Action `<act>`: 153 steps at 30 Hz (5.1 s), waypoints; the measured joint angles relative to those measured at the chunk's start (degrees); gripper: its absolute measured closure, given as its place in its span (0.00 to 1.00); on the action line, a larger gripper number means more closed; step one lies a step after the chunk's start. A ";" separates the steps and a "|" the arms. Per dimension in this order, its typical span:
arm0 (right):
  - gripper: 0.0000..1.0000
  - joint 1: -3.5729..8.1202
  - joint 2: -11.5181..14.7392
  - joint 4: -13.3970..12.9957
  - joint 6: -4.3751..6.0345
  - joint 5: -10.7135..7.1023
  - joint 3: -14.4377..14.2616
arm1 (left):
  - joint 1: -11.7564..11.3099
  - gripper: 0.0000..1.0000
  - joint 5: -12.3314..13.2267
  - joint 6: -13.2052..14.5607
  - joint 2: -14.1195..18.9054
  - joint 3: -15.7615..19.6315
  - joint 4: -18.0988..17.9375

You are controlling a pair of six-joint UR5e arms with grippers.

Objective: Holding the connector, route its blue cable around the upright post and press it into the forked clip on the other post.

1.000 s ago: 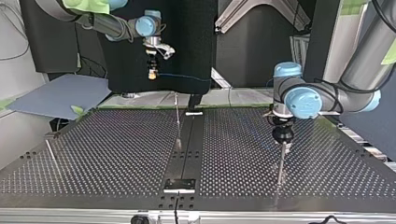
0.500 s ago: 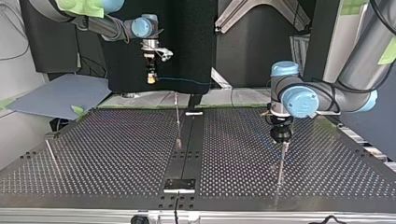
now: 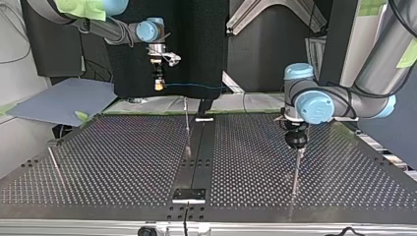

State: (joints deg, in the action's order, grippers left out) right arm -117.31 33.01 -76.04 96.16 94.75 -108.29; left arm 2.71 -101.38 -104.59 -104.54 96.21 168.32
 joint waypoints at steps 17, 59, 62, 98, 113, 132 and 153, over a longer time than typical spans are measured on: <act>1.00 0.19 -0.01 0.79 0.05 -0.92 0.05 | -0.23 0.00 -2.46 -5.45 1.45 1.82 3.07; 1.00 0.31 -0.08 5.36 -0.43 -0.99 1.41 | -1.06 0.00 -5.28 5.61 21.30 -1.31 18.73; 1.00 0.29 -0.08 5.28 -0.43 -0.99 1.42 | -0.97 0.00 -3.95 5.69 22.70 -2.72 20.11; 1.00 0.28 -0.01 5.74 -0.44 -1.05 1.69 | 5.08 0.00 2.78 11.11 24.60 -9.44 37.10; 1.00 0.23 -0.06 6.17 -0.44 -1.05 1.73 | 7.03 0.00 2.29 10.41 22.17 -9.15 38.72; 1.00 0.26 -0.04 6.20 -0.44 -1.06 1.72 | 7.23 0.00 -0.97 10.31 21.50 -6.66 36.86; 1.00 0.22 -0.07 6.42 -0.45 -1.06 1.73 | 7.25 0.00 -11.31 10.98 22.43 -6.64 38.75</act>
State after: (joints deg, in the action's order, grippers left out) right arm -117.09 32.94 -69.62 95.72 93.70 -106.57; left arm 9.95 -112.69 -93.61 -82.12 89.57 207.07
